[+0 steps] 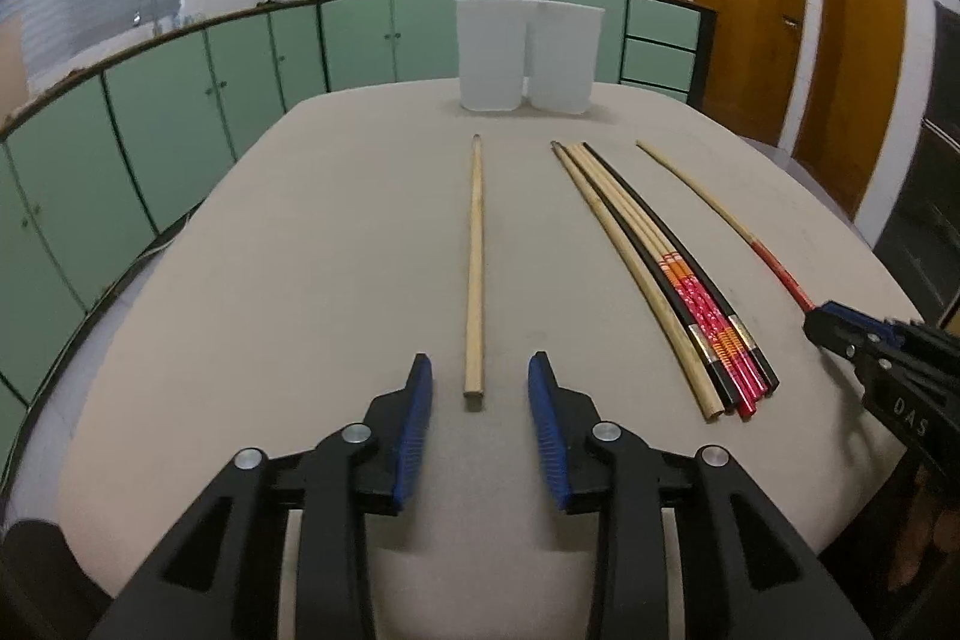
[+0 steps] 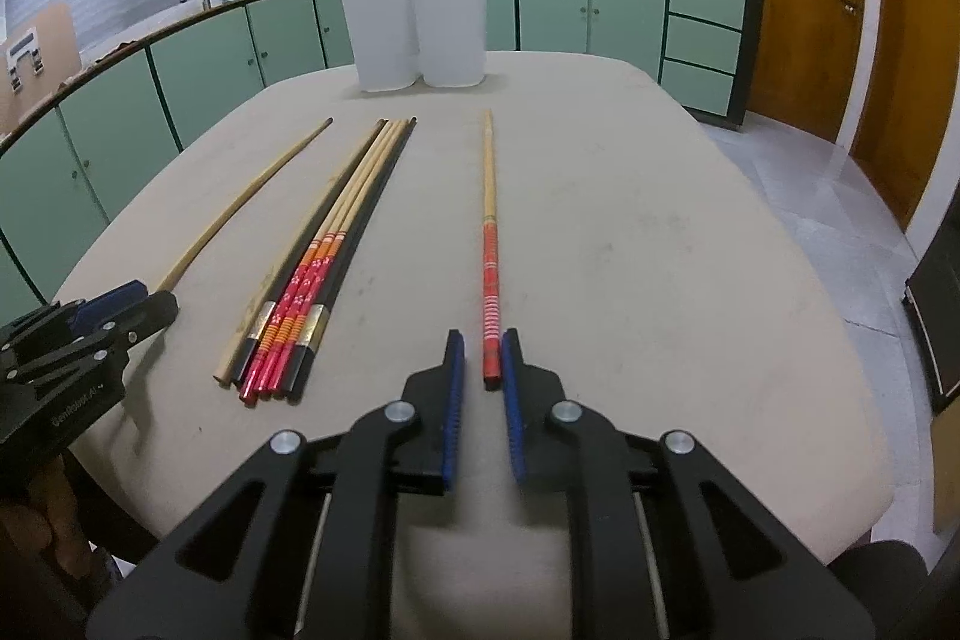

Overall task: Organize utensils
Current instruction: 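Lift both chopsticks and carry them toward the white holder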

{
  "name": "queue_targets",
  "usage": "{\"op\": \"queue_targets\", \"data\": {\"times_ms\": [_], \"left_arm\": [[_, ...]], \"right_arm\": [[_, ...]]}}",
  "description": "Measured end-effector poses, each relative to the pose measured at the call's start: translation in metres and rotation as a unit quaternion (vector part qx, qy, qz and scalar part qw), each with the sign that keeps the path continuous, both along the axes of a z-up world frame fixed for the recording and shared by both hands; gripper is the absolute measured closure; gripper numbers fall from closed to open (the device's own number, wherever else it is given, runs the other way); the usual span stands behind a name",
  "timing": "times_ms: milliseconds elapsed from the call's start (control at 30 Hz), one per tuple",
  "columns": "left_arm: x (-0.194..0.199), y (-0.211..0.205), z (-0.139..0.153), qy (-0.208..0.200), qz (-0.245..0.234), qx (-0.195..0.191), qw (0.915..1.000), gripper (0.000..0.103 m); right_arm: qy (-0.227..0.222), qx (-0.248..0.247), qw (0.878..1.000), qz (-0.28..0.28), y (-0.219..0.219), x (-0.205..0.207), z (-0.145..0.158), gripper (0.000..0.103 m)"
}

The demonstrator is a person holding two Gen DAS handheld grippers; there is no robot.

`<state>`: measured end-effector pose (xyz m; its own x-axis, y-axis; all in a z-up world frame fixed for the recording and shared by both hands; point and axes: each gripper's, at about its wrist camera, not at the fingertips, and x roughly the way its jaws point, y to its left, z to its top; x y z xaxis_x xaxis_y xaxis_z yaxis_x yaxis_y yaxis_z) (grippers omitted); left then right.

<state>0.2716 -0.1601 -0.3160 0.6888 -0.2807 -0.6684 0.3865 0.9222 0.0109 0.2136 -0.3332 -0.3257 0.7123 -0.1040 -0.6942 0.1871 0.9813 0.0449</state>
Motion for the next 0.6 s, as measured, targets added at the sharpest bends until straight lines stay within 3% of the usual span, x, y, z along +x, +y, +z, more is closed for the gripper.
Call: {"op": "queue_targets", "data": {"times_ms": [67,233,600], "left_arm": [[0.006,-0.001,0.001,0.003,-0.009,-0.004,0.9999,0.096],[0.008,0.007,0.02,0.024,-0.007,-0.033,0.9991,0.096],[-0.013,0.026,0.117,-0.016,-0.01,-0.063,0.9978,0.096]], "right_arm": [[0.003,-0.003,1.0,0.003,0.0,0.002,0.001,0.098],[-0.015,0.008,1.0,-0.002,-0.005,-0.009,0.027,0.098],[-0.096,-0.002,0.995,0.01,0.001,-0.038,0.128,0.098]]}}
